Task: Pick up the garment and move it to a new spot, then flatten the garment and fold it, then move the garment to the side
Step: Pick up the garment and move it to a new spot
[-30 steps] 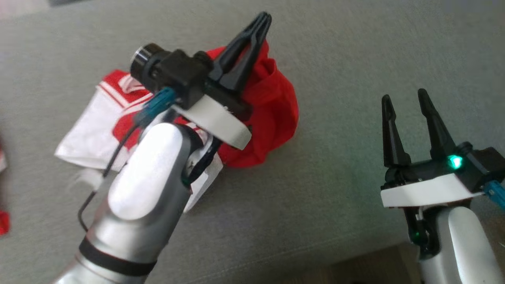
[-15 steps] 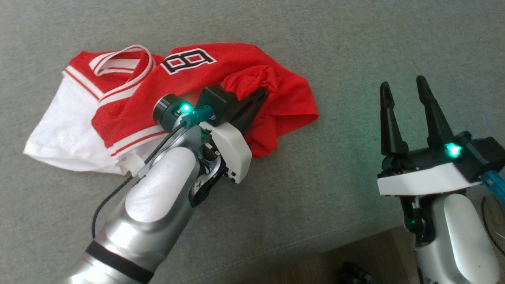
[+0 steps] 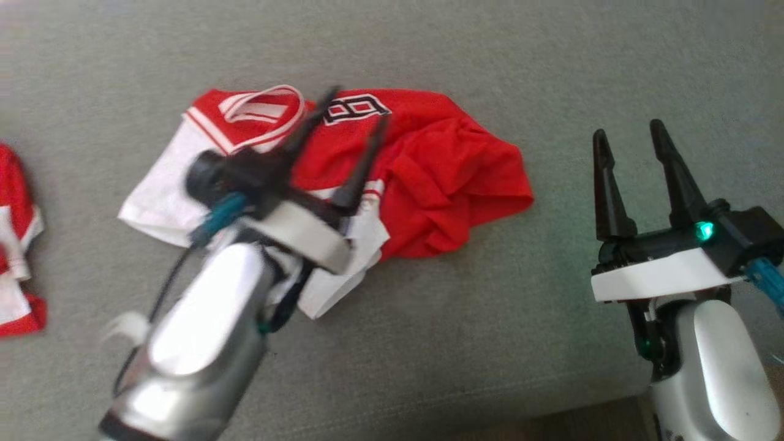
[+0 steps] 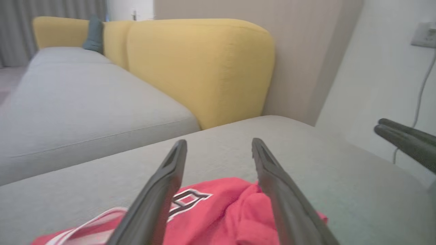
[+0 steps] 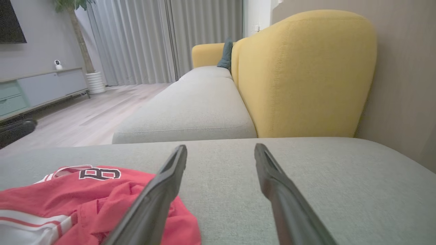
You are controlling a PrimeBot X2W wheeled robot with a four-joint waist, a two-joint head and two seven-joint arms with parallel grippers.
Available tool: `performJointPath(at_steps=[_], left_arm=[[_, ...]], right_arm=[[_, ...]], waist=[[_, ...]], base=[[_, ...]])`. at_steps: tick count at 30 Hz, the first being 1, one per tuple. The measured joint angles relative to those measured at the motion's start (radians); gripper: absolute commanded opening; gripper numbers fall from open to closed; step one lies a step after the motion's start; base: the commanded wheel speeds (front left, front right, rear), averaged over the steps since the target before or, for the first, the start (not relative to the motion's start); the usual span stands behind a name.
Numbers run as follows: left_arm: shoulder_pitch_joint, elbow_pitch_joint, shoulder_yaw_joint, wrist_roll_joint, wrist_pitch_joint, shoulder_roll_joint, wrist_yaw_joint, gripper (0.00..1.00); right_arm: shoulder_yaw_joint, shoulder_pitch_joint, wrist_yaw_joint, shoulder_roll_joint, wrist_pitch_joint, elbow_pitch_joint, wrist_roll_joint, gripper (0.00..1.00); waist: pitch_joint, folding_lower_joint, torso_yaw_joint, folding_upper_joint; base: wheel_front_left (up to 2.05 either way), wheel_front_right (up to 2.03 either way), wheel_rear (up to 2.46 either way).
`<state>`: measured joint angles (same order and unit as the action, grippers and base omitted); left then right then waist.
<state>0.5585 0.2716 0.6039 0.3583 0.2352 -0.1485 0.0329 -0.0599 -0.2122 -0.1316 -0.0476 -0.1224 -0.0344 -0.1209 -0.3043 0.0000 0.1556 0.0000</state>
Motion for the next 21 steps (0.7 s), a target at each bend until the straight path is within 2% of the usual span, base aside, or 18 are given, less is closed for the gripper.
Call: performJointPath(at_steps=[3,4,9,16,21], left_arm=[[-0.060,-0.021,-0.071,0.018,0.010,-0.039,-0.045,1.00],[-0.060,-0.021,-0.071,0.018,0.010,-0.039,-0.045,1.00],[-0.160,-0.037,-0.185,0.042,0.014,-0.084,-0.109,1.00],[-0.320,-0.083,-0.352,0.040,0.014,-0.111,-0.144,1.00],[-0.404,-0.101,-0.391,0.022,0.015,-0.109,-0.146,1.00]], right_arm=[[0.004,0.004,0.000,0.000,0.010,0.008,0.008,1.00],[0.004,0.004,0.000,0.000,0.010,0.008,0.008,1.00],[0.009,0.041,0.000,0.000,0.037,0.012,0.026,1.00],[0.008,0.054,0.000,0.000,0.063,0.012,0.044,1.00],[0.008,0.091,0.000,0.000,0.072,0.001,0.048,1.00]], waist=[[0.019,0.0000,-0.029,0.0000],[0.019,0.0000,-0.029,0.0000],[0.046,0.0000,-0.075,0.0000],[0.091,0.0000,-0.134,0.0000],[0.127,0.0000,-0.155,0.0000]], base=[[0.00,0.00,0.00],[0.00,0.00,0.00],[0.00,0.00,0.00],[0.00,0.00,0.00],[0.00,0.00,0.00]])
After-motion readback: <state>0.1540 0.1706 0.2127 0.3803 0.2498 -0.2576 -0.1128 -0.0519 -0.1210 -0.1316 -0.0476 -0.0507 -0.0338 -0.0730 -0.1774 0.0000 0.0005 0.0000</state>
